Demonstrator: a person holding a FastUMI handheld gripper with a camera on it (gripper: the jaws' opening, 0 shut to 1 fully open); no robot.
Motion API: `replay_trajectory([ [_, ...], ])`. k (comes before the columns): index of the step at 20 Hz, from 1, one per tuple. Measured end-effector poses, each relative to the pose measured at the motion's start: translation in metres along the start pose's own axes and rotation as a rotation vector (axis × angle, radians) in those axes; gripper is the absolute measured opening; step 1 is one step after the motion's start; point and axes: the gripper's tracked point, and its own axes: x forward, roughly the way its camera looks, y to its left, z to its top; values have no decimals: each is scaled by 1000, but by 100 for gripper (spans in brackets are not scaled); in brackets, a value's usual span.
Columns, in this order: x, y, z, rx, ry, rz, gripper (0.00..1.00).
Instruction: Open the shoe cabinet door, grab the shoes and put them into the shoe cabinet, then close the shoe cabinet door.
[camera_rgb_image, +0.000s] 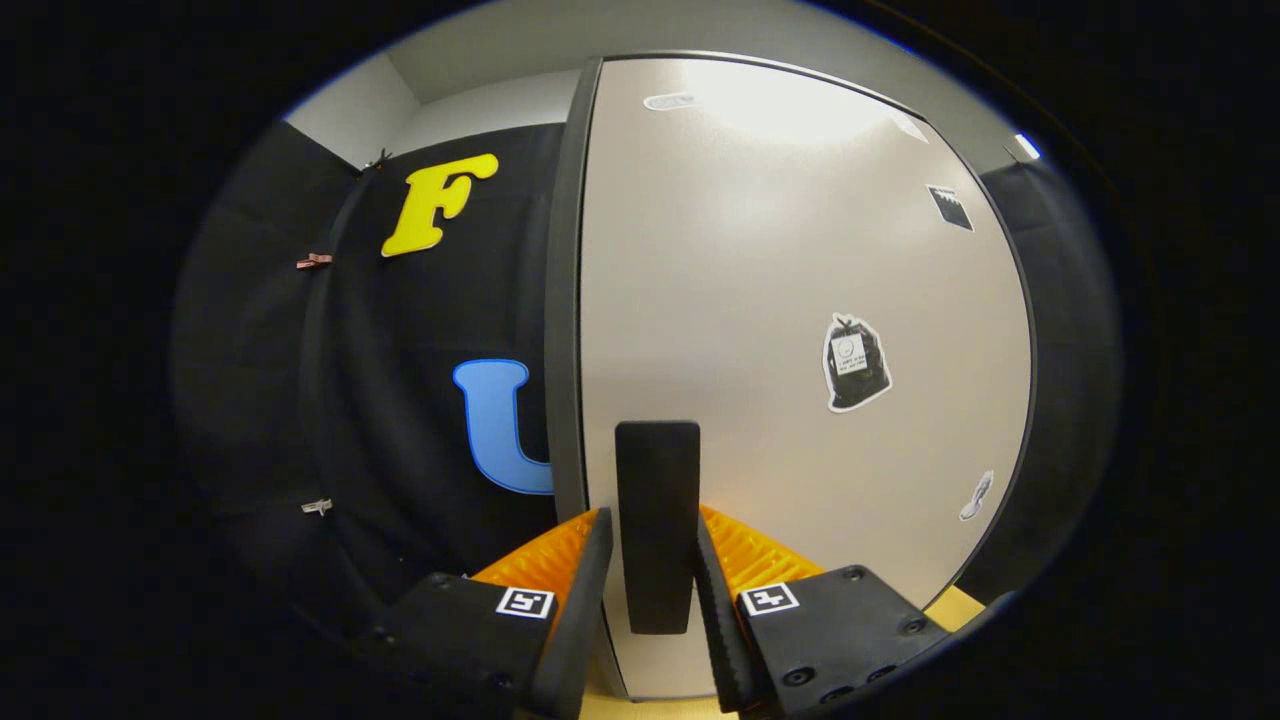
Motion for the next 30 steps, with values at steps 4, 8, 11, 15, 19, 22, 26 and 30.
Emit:
replay_trajectory([
  [4, -1, -13, -1, -20, 8, -19, 34],
  [8, -13, -5, -2, -17, 40, 26, 26],
  [11, -38, -7, -1, -10, 40, 60, 26],
  [15, -80, -14, 3, 7, 51, 101, 25],
  [19, -117, -27, 9, 24, 43, 146, 26],
  [22, -144, -45, 8, 31, 51, 172, 25],
  [26, -173, -68, 12, 50, 64, 202, 25],
  [30, -198, -95, 14, 52, 60, 201, 25],
])
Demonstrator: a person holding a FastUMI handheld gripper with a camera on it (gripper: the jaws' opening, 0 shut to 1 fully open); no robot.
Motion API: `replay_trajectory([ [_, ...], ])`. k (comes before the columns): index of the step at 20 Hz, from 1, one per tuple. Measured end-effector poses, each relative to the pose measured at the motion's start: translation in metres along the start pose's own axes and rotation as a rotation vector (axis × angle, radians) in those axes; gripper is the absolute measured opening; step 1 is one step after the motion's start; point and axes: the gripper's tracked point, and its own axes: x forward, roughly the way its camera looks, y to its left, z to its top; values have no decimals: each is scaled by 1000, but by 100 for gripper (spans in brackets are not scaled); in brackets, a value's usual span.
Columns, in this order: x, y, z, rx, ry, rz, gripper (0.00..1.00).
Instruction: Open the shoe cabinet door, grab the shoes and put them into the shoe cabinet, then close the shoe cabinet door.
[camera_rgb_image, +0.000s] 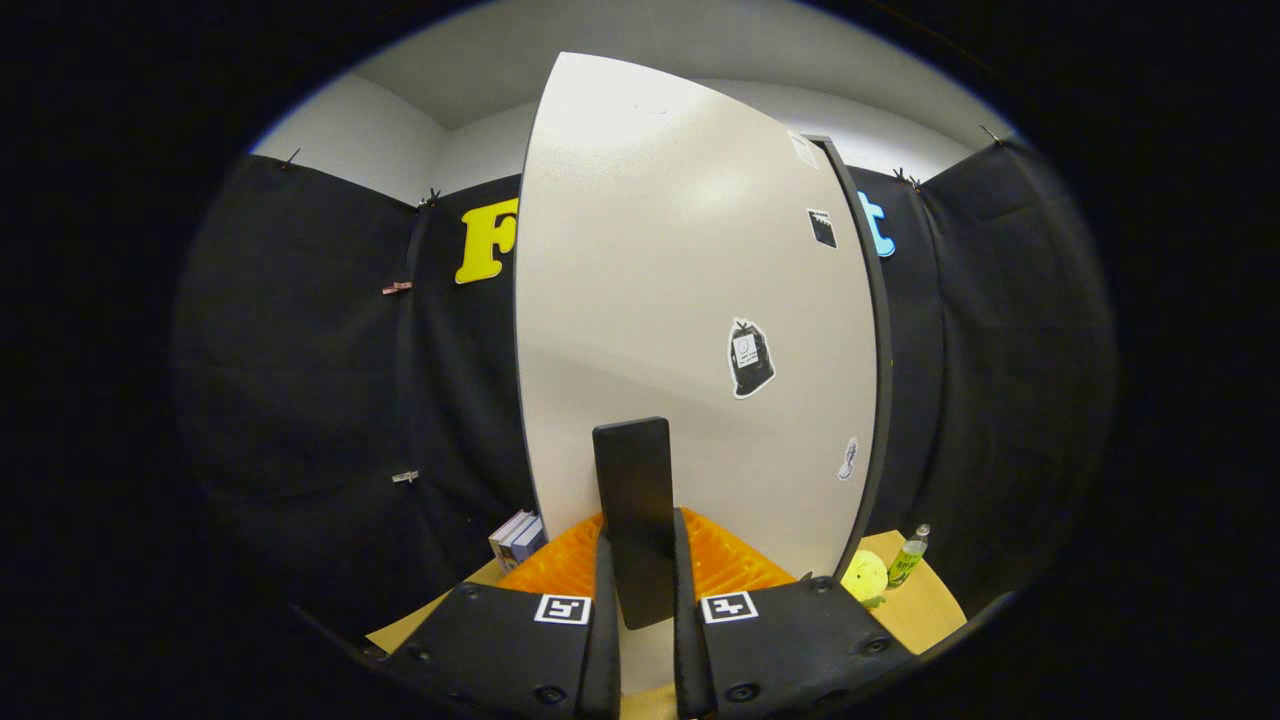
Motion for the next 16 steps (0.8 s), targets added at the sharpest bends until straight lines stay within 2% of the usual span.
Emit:
replay_trajectory([
  [9, -50, -55, 4, 8, 4, -54, 25],
  [16, -76, -106, 9, -15, -5, -157, 24],
])
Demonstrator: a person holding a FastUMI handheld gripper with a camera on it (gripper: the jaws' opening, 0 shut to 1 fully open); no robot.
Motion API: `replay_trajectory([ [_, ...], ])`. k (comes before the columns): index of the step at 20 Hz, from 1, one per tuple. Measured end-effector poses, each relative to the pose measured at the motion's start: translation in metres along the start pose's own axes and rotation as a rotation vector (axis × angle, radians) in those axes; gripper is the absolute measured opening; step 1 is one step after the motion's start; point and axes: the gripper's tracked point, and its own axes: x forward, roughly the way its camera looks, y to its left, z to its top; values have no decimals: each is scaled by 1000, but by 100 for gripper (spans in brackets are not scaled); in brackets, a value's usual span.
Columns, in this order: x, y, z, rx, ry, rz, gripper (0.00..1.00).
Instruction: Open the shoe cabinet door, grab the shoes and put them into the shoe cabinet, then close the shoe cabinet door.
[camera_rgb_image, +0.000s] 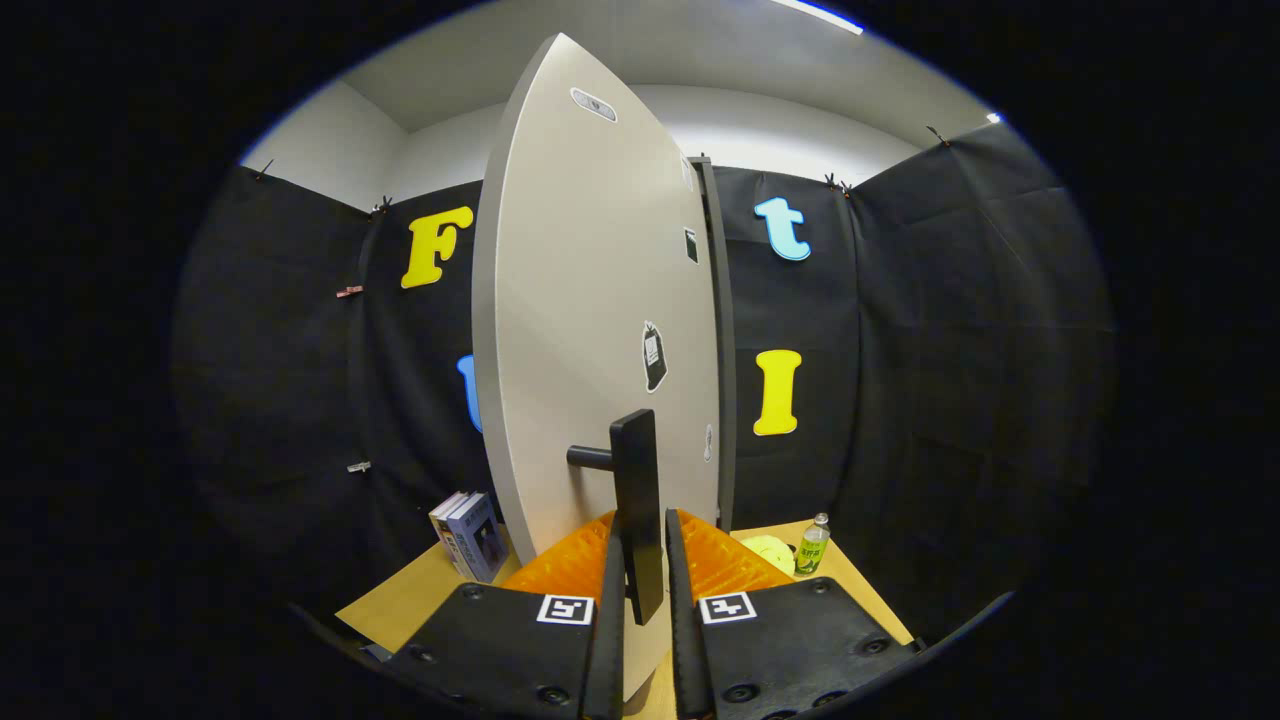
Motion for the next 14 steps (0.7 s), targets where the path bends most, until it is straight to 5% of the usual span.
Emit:
replay_trajectory([
  [9, -16, -94, 9, 3, -28, -141, 18],
  [14, -26, -98, 6, 53, -28, -106, 20],
])
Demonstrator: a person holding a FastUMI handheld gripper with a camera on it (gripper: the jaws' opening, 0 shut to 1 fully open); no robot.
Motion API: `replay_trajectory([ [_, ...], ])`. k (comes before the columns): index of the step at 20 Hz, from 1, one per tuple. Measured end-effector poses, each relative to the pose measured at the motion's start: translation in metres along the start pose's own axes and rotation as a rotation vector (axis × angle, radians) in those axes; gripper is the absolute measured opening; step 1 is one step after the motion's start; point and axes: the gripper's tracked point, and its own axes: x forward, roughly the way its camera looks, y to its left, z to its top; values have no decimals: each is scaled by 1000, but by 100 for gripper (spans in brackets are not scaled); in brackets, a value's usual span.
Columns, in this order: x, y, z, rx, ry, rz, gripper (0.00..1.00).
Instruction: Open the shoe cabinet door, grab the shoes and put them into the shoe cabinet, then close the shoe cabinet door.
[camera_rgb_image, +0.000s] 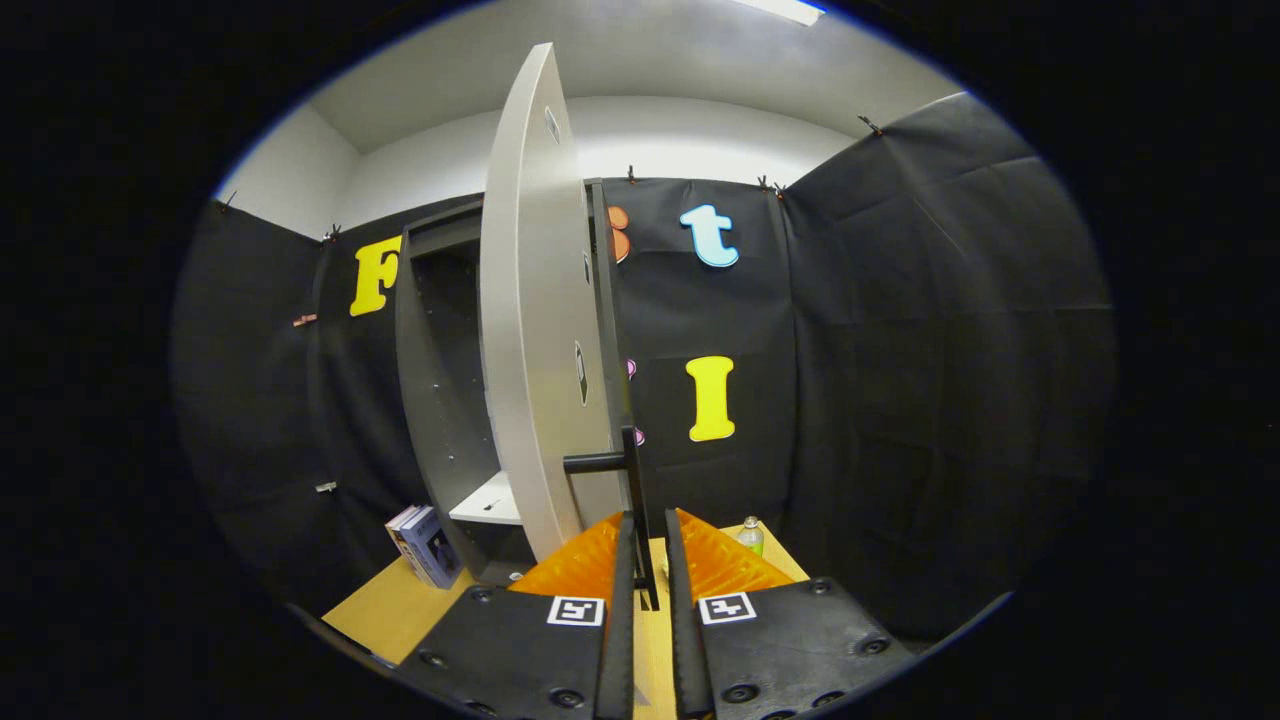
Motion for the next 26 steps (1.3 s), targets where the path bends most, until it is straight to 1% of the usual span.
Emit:
replay_trajectory([
  [1, 1, 2, -2, -11, 3, 0, 22],
  [4, -1, 2, -2, -43, 3, -37, 19],
  [5, -5, 6, -1, -33, 6, -32, 18],
  [11, -40, 24, 1, -6, 16, -31, 18],
  [14, -63, 48, -21, -20, 88, 41, 32],
  [16, -76, 70, -42, -33, 150, 89, 51],
  [18, -77, 101, -74, -30, 221, 160, 71],
  [20, -68, 123, -115, -21, 311, 200, 90],
  [21, -71, 127, -133, -22, 351, 200, 100],
  [26, -47, 162, -237, 10, 533, 217, 99],
])
